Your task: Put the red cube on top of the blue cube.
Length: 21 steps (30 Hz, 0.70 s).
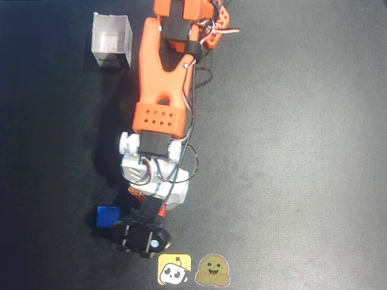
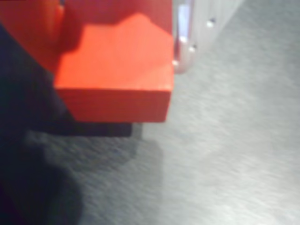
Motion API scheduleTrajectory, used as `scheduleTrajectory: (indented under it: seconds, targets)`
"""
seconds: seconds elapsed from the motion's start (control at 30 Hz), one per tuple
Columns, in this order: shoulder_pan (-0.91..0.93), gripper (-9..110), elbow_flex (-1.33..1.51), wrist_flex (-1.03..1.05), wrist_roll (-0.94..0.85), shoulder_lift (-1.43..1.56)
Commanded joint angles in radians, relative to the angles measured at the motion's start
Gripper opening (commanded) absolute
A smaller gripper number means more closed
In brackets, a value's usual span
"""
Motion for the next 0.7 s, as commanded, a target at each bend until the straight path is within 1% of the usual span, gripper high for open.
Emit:
scheduleTrajectory:
  seconds: [0.0, 0.67]
  targets:
    - [0.025, 6, -0.069, 0.005, 0.008, 0.075]
    - [0.193, 6, -0.101, 0.083, 0.009, 0.146]
